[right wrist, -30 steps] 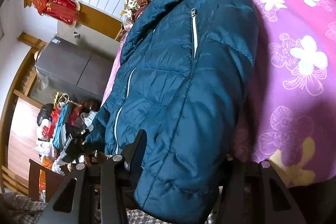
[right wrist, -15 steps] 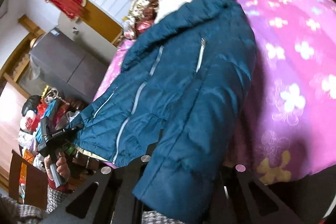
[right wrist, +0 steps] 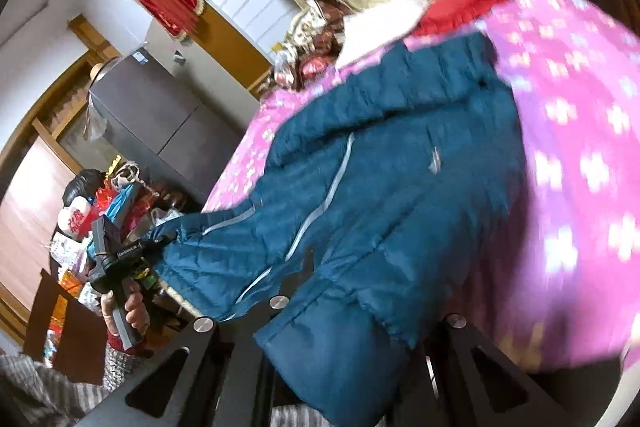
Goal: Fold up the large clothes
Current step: 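Lay the folded teal jacket down on the bed with both grippers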
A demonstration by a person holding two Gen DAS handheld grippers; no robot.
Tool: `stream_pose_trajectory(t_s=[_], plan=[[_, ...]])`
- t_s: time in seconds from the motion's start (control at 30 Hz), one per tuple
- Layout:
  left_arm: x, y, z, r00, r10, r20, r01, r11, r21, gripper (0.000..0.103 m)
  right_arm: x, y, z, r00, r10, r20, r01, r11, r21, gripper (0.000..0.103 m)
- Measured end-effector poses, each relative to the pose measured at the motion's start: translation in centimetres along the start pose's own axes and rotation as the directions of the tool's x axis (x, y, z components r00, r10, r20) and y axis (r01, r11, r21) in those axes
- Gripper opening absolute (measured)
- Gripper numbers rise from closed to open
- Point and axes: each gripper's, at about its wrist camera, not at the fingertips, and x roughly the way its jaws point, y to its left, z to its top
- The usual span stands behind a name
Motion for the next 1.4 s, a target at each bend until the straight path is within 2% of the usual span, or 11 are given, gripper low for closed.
stream_pose_trajectory(t_s=[0.1,0.2,0.37,0.6,0.8,0.97,1.07,1.2,1.3,1.37,1.4], plan=[[1.4,-0.8,3.5,0.999,0.015,0.028,-0.016,1.0,0.026,0.008,0.7,0.8,4.4,0.999,-0.021,0.042,0.023,0.999,-0.043,0.008],[3.7,-1.6,8.0,0.999,0.028,0.04,-0.028,1.0,0.003,0.008,2.2,1.4,8.3,0.995,-0.066,0.073,0.071,0.995,-0.071,0.008],[8.3,-3.2,15.1,0.991,0.122,0.054,-0.123,0.992,0.023,0.008,6.3,2.0,15.5,0.979,-0.168,0.112,0.179,0.979,-0.096,0.008],[16.0,-4.0,22.7,0.973,0.232,0.0,-0.232,0.972,-0.02,0.008,12.9,-2.3,23.8,0.952,-0.284,0.111,0.288,0.958,-0.017,0.008],[24.4,-3.7,25.8,0.937,0.348,-0.039,-0.349,0.937,-0.012,0.008,18.5,-7.7,27.8,0.927,-0.366,0.076,0.363,0.93,0.046,0.008],[31.5,-2.1,26.4,0.907,0.41,-0.1,-0.413,0.911,-0.006,0.008,22.8,-12.2,28.3,0.905,-0.425,0.021,0.422,0.902,0.085,0.008],[34.8,-1.5,26.5,0.899,0.42,-0.119,-0.424,0.905,-0.008,0.011,24.4,-14.0,28.0,0.883,-0.469,0.008,0.467,0.88,0.088,0.008],[36.6,-1.6,26.3,0.905,0.408,-0.123,-0.41,0.912,0.011,0.013,25.5,-15.5,27.5,0.874,-0.486,-0.01,0.484,0.869,0.097,0.008],[34.8,-0.8,26.6,0.944,0.311,-0.107,-0.317,0.947,-0.049,0.018,24.4,-15.0,27.7,0.895,-0.445,0.007,0.442,0.89,0.111,0.013],[32.8,0.5,26.7,0.978,0.186,-0.098,-0.198,0.97,-0.142,0.03,23.3,-14.1,27.9,0.92,-0.389,0.049,0.38,0.916,0.133,0.026],[31.8,1.1,26.7,0.988,0.125,-0.089,-0.14,0.973,-0.186,0.04,22.5,-13.4,28.1,0.928,-0.365,0.079,0.353,0.926,0.133,0.039]])
